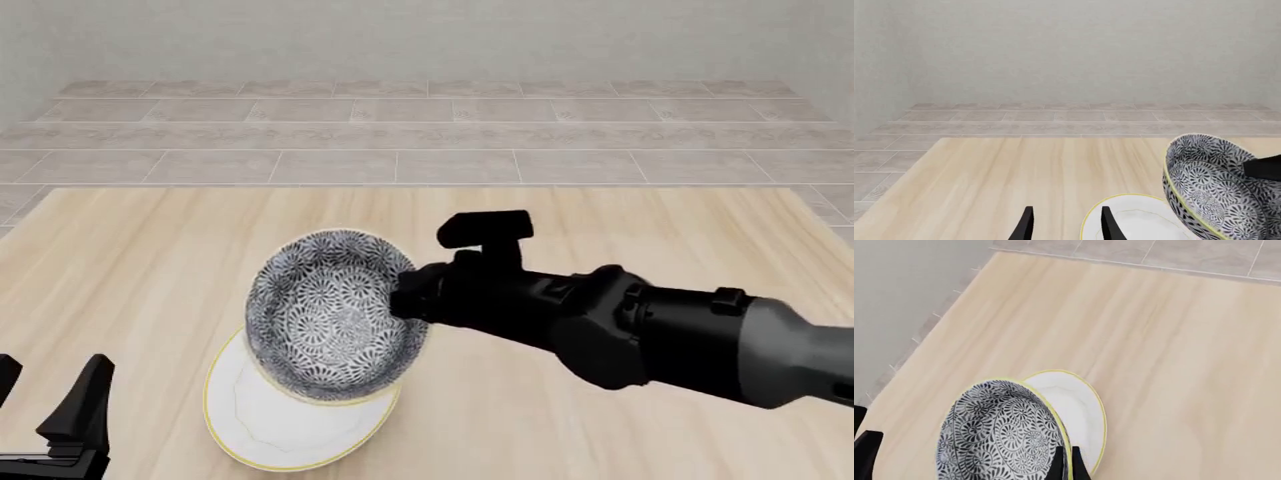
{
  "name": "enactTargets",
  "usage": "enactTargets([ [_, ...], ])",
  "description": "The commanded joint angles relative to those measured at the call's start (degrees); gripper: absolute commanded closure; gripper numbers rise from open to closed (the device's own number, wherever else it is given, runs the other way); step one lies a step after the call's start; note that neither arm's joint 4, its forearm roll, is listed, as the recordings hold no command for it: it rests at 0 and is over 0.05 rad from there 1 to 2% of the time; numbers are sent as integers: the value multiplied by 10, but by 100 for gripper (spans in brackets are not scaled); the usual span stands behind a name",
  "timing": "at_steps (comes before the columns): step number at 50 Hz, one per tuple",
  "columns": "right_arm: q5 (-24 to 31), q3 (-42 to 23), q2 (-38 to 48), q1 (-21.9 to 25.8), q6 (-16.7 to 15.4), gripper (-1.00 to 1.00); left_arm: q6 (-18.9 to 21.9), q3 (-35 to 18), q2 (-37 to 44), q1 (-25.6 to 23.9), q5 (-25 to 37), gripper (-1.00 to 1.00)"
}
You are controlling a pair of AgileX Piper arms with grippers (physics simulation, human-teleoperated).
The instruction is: Put the bowl on the plate.
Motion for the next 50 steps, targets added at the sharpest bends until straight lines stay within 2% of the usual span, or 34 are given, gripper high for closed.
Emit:
enactTargets([
  [1, 24, -44, 23, 19, -6, 100, 0, 0, 0, 0, 0, -100],
  [22, 41, -82, 59, 28, -26, 100, 0, 0, 0, 0, 0, -100],
  [50, 35, -96, 106, 32, -15, 100, 0, 0, 0, 0, 0, -100],
])
